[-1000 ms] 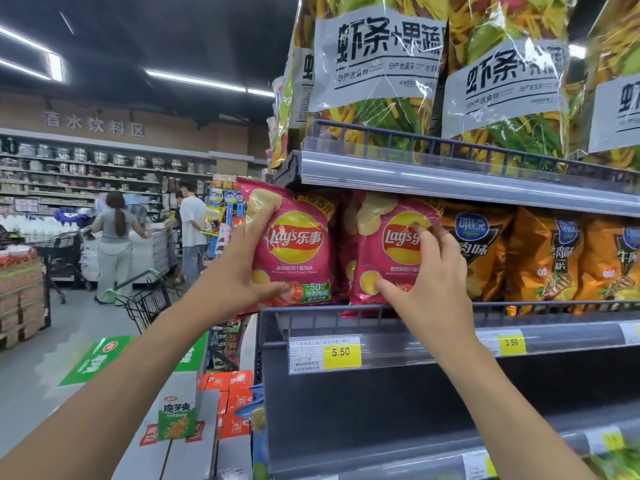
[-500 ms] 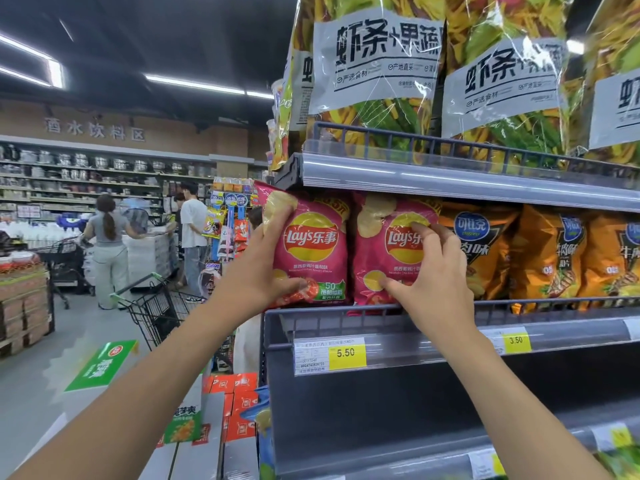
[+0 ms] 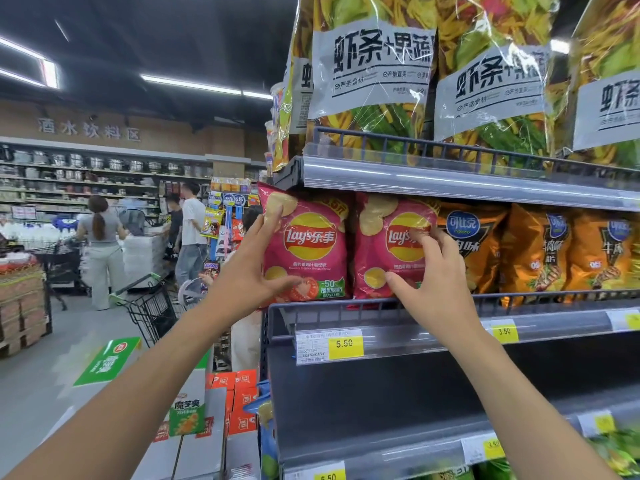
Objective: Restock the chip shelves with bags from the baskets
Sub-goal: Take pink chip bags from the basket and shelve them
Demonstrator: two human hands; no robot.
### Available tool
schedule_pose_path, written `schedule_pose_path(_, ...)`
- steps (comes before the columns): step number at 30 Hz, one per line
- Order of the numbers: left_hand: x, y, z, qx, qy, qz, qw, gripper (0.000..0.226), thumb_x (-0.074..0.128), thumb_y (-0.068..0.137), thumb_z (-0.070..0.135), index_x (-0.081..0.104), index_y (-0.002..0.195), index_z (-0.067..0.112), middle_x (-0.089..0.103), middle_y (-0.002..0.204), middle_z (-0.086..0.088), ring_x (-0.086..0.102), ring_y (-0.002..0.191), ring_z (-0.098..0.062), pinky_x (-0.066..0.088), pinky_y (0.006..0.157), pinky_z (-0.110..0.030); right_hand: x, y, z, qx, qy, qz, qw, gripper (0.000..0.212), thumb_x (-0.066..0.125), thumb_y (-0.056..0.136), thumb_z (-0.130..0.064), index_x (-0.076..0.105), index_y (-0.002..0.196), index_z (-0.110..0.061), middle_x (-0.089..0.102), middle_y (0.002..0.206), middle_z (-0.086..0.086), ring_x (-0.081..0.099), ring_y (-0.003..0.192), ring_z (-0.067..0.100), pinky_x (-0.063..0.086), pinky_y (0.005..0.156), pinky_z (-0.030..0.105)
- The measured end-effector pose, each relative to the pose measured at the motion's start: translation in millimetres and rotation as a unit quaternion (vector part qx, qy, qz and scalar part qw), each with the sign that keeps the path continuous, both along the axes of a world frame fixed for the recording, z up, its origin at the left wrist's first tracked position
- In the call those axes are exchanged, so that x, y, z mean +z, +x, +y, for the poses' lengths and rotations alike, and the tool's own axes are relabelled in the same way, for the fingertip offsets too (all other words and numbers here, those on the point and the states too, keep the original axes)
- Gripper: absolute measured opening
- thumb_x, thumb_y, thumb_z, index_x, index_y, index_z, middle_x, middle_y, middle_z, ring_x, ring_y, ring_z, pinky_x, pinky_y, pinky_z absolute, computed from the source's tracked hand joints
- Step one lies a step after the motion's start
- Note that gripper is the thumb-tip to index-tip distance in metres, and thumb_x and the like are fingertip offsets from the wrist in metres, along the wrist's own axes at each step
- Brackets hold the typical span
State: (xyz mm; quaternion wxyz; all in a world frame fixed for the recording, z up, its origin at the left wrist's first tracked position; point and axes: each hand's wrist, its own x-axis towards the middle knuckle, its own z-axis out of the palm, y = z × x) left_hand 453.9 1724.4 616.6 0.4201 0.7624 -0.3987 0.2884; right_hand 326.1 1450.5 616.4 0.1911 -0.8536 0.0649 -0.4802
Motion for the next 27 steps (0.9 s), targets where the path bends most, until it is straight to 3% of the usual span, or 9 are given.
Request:
schedule_pose_path(3, 1, -10, 11, 0.030, 0.002, 0.014, 0.999, 0.102, 0.078, 0.082, 0.054, 0.007, 0.155, 0.066, 0.014, 0.173, 0.007, 0.030, 0.155, -0.021, 0.040, 0.118, -0.058, -3, -8, -4, 0.009, -0.002, -0.001, 1.000, 0.072, 0.072, 0.090, -0.047, 0.040, 0.150, -0.024, 0.025, 0.160, -0.001, 0.025, 0.148, 0.022, 0.037, 0.115, 0.044)
schedule_pose_path(7, 4, -36, 17, 0.126, -0.002, -0.011, 0.992, 0.082, 0.068, 0.095, 0.047, 0.016, 0.157, 0.057, 0.016, 0.173, 0.003, 0.019, 0.158, -0.017, 0.028, 0.124, -0.051, -9, -27, -19, 0.020, -0.003, 0.009, 1.000, 0.069, 0.069, 0.092, -0.046, 0.041, 0.151, -0.024, 0.024, 0.161, -0.002, 0.024, 0.149, 0.021, 0.035, 0.118, 0.047)
schedule_pose_path(13, 5, -95, -24, 0.216, 0.056, -0.192, 0.956, 0.070, 0.065, 0.097, 0.050, 0.040, 0.158, 0.027, 0.033, 0.165, -0.010, 0.033, 0.151, -0.031, 0.032, 0.120, -0.052, -24, -76, -60, -0.005, -0.028, 0.047, 0.998, 0.066, 0.066, 0.093, -0.048, 0.041, 0.150, -0.026, 0.022, 0.163, -0.002, 0.023, 0.150, 0.022, 0.034, 0.119, 0.049)
schedule_pose_path(16, -3, -128, -73, 0.215, 0.102, -0.248, 0.939, 0.074, 0.055, 0.093, 0.063, 0.043, 0.156, 0.025, 0.037, 0.163, -0.013, 0.032, 0.152, -0.037, 0.033, 0.121, -0.056, -35, -114, -91, -0.033, -0.039, 0.071, 0.996, 0.066, 0.066, 0.093, -0.049, 0.042, 0.150, -0.026, 0.023, 0.164, 0.001, 0.022, 0.150, 0.024, 0.034, 0.119, 0.049)
schedule_pose_path(21, -37, -183, -175, 0.175, 0.152, -0.260, 0.937, 0.078, 0.062, 0.093, 0.065, 0.040, 0.158, 0.028, 0.036, 0.164, -0.013, 0.029, 0.154, -0.038, 0.033, 0.119, -0.062, -58, -204, -161, -0.124, -0.063, 0.127, 0.982, 0.076, 0.062, 0.091, -0.061, 0.037, 0.154, -0.029, 0.023, 0.165, 0.003, 0.028, 0.149, 0.024, 0.036, 0.116, 0.047)
schedule_pose_path(27, -93, -279, -306, 0.082, 0.198, -0.219, 0.952, 0.082, 0.035, 0.091, 0.075, 0.037, 0.160, 0.029, 0.032, 0.167, -0.010, 0.024, 0.157, -0.036, 0.031, 0.121, -0.061, -107, -342, -255, -0.212, -0.072, 0.193, 0.955, 0.081, 0.059, 0.089, -0.066, 0.032, 0.157, -0.030, 0.020, 0.167, 0.002, 0.023, 0.153, 0.025, 0.031, 0.120, 0.049)
